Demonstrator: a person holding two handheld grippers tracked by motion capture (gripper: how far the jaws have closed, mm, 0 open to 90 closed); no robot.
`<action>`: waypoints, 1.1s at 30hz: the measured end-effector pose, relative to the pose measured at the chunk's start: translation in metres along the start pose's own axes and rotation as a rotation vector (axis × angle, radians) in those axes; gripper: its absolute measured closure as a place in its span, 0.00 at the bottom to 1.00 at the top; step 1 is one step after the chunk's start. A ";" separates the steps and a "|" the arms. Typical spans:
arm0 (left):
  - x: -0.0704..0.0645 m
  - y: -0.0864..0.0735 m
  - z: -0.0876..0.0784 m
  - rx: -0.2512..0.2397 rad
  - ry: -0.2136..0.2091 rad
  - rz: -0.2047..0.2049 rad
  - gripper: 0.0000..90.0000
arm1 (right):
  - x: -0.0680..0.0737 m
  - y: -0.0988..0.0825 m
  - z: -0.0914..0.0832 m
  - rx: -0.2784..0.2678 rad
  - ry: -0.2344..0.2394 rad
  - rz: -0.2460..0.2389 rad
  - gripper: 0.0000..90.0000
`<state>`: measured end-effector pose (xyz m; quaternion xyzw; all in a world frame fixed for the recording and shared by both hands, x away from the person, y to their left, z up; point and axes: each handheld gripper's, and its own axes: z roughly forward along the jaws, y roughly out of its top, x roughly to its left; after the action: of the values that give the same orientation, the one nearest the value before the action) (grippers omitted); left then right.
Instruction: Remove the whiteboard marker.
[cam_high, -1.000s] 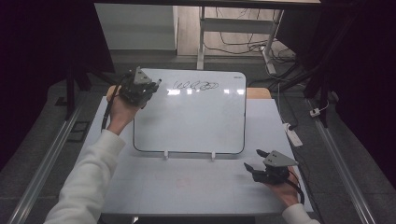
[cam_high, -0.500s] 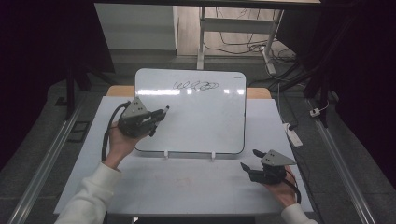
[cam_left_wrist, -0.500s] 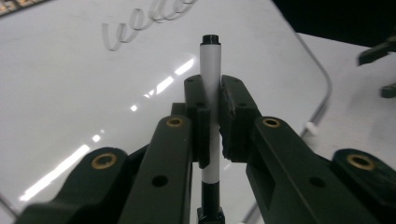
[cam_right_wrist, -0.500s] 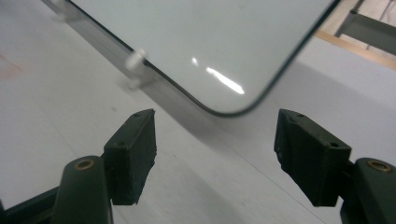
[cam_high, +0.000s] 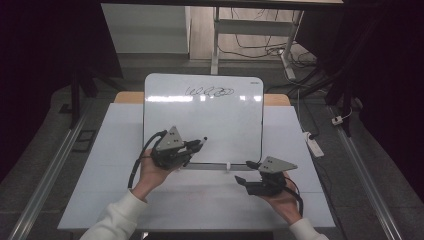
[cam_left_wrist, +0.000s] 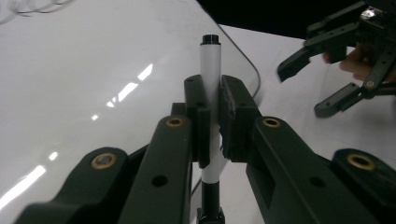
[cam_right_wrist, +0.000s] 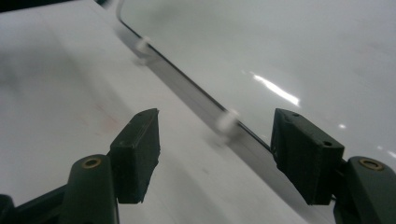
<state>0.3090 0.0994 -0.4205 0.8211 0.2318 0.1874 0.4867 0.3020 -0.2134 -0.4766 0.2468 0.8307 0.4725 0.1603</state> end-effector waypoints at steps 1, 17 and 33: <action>-0.006 0.001 0.007 0.001 -0.016 0.006 0.91 | 0.006 0.007 0.007 0.000 0.028 0.015 0.37; -0.035 0.005 0.033 -0.031 -0.052 0.031 0.91 | 0.030 0.031 0.044 0.003 0.129 0.145 0.41; -0.049 0.009 0.043 -0.024 -0.054 0.078 0.91 | 0.027 0.038 0.056 0.029 0.179 0.282 0.68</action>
<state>0.2938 0.0377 -0.4360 0.8283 0.1841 0.1867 0.4951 0.3170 -0.1424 -0.4725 0.3204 0.8053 0.4986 0.0141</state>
